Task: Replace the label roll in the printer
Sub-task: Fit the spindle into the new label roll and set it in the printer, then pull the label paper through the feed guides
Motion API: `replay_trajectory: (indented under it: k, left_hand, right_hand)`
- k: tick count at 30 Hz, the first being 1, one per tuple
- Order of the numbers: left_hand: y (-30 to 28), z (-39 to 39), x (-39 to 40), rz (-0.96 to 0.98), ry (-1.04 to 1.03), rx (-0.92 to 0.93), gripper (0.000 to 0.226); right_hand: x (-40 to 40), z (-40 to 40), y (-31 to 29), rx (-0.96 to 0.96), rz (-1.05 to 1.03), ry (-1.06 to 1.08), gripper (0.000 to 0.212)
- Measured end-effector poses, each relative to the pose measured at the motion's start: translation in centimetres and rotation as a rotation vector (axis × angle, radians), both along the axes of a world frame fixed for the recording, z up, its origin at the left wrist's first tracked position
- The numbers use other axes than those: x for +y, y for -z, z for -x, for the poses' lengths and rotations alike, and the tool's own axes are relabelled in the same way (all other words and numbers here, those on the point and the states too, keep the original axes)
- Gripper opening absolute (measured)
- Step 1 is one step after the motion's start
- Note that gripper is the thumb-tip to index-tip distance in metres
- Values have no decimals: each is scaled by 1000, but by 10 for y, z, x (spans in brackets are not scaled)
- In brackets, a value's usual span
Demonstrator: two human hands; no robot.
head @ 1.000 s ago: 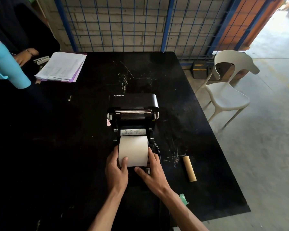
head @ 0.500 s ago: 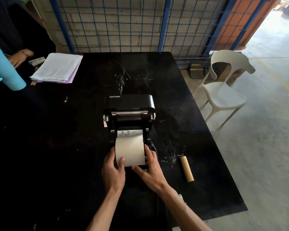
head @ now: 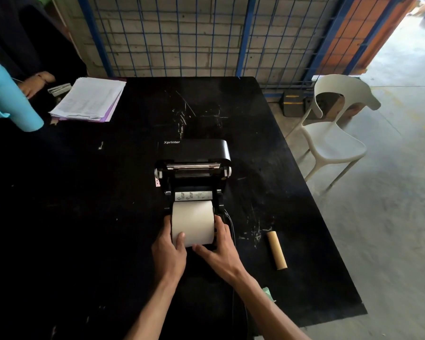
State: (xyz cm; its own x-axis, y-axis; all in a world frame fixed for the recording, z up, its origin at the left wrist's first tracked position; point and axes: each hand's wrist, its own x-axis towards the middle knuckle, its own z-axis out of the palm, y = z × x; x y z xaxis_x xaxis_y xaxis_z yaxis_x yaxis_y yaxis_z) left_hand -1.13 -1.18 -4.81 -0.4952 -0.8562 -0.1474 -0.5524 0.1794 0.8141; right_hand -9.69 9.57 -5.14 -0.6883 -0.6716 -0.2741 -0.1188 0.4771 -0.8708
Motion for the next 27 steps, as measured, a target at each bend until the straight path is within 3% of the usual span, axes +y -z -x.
replay_trajectory:
  k: [7,12,16,21,27]
  left_hand:
    - [0,-6,-2,-42,10,-109,63]
    - [2,-5,-8,-49,64,-133,63]
    - [-4,-12,-14,-61,86,-90,56]
    - [2,-29,-22,-105,5,-119,42]
    - [-1,-34,-23,-88,64,-143,22]
  right_hand:
    - [-3,2,1,33,-63,-31,110]
    - [-4,6,0,78,-96,-73,97]
    - [-3,13,-2,107,-94,-34,71]
    - [3,20,1,109,-85,-58,68]
    - [5,21,0,103,-74,-41,63]
